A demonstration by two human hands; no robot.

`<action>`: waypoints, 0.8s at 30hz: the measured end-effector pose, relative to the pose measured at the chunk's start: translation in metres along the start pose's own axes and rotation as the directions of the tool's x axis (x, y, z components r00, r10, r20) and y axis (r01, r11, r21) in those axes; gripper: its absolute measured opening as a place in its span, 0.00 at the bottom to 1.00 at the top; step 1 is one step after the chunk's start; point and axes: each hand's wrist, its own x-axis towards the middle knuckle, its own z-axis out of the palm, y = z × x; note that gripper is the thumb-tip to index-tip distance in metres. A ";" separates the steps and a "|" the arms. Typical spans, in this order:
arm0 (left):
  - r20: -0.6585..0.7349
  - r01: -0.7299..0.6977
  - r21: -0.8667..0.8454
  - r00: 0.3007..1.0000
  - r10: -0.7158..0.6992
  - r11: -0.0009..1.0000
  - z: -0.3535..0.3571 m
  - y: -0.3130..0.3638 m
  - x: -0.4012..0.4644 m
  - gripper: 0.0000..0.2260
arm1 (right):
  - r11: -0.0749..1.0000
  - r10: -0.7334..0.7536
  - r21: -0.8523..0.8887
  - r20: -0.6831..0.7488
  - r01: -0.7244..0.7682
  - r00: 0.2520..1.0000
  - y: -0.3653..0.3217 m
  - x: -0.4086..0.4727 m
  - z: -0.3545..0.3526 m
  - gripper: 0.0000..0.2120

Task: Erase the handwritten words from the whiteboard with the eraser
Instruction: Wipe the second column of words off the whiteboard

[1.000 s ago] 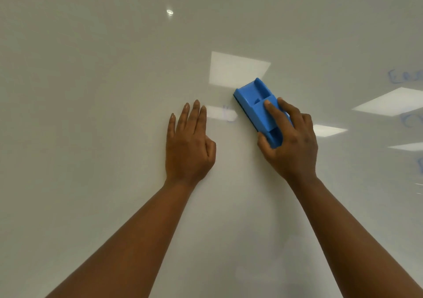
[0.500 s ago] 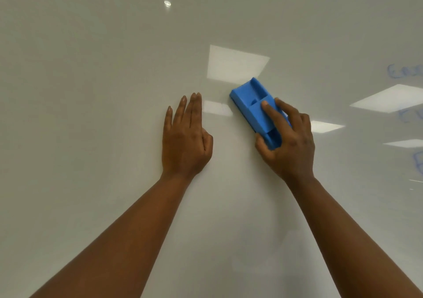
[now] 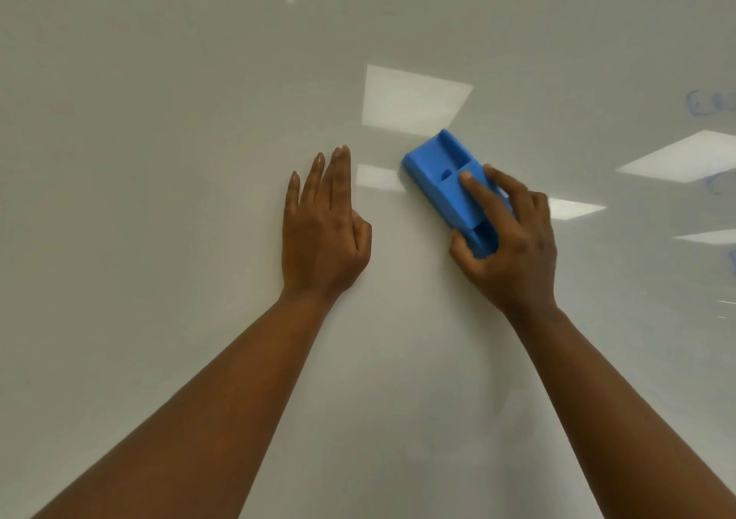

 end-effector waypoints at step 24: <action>0.004 0.007 -0.035 1.000 -0.007 0.999 -0.001 -0.002 -0.006 0.28 | 0.941 0.332 -0.006 -0.186 -0.339 0.925 -0.004 0.003 0.011 0.29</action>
